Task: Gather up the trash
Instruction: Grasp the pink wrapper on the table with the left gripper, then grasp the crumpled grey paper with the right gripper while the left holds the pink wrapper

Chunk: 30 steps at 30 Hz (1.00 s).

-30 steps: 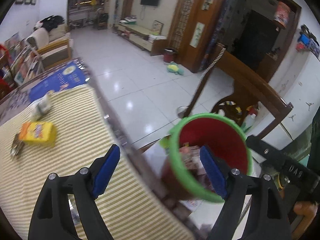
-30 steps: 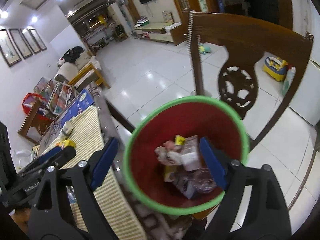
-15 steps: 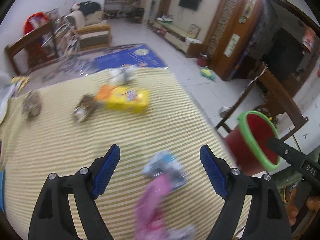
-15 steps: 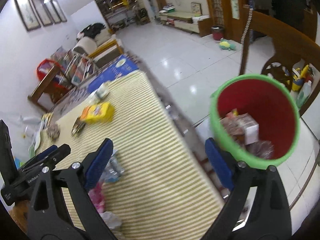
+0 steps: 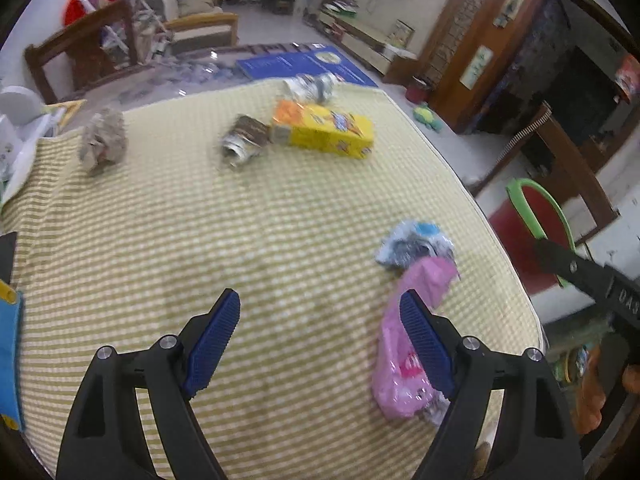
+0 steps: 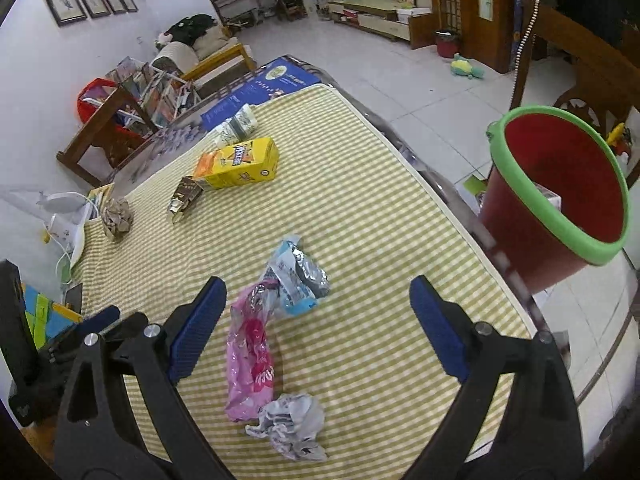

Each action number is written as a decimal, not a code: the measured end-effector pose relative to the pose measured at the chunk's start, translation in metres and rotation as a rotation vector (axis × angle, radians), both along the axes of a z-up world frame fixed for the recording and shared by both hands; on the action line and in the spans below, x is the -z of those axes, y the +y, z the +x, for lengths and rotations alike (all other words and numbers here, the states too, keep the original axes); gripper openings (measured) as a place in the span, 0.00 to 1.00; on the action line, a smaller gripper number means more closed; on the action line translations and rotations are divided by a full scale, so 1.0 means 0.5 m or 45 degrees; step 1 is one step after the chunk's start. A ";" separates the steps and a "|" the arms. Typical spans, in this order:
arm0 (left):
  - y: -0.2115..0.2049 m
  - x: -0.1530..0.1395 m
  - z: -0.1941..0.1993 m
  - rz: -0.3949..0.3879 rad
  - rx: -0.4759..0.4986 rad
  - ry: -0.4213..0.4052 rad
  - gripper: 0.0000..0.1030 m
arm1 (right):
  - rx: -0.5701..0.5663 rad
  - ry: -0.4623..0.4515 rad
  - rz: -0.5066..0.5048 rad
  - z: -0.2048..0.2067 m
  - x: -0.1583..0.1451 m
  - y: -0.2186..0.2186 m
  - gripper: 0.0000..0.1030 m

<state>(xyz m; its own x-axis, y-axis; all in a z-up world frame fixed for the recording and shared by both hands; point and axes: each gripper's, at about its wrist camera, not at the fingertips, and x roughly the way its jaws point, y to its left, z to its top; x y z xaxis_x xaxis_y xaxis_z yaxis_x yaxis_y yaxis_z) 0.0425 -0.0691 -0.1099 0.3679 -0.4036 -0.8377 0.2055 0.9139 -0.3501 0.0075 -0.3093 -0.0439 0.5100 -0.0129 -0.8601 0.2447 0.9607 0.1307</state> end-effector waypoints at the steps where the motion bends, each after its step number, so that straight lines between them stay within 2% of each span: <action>1: -0.007 0.006 0.000 -0.007 0.022 0.009 0.76 | 0.015 -0.001 -0.005 -0.003 -0.001 -0.001 0.89; 7: -0.093 0.057 0.006 -0.034 0.218 0.094 0.76 | 0.081 0.021 -0.037 -0.033 -0.004 -0.017 0.89; 11: -0.135 0.087 0.023 -0.044 0.276 0.136 0.75 | 0.101 0.042 -0.040 -0.059 -0.001 -0.031 0.89; 13: -0.146 0.101 0.027 -0.058 0.293 0.164 0.67 | 0.103 0.060 -0.032 -0.070 0.004 -0.035 0.89; 16: -0.156 0.132 0.029 -0.085 0.306 0.252 0.47 | 0.095 0.089 -0.032 -0.083 0.012 -0.033 0.89; 18: -0.152 0.146 0.028 -0.098 0.292 0.296 0.25 | 0.086 0.104 -0.017 -0.086 0.019 -0.031 0.89; 19: -0.144 0.152 0.027 -0.115 0.272 0.316 0.24 | 0.084 0.109 -0.008 -0.088 0.022 -0.032 0.89; 21: -0.128 0.149 0.024 -0.127 0.242 0.304 0.19 | 0.075 0.122 0.010 -0.089 0.028 -0.030 0.89; 30: -0.046 0.059 0.034 -0.111 0.088 0.104 0.18 | -0.097 0.237 0.058 -0.104 0.080 0.028 0.89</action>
<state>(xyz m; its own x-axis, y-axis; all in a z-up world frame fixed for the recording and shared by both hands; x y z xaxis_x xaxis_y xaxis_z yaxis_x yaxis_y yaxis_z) 0.0596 -0.0918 -0.1396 0.2684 -0.4980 -0.8246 0.2347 0.8640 -0.4454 -0.0445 -0.2954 -0.0839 0.3404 0.0604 -0.9383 0.1956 0.9716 0.1335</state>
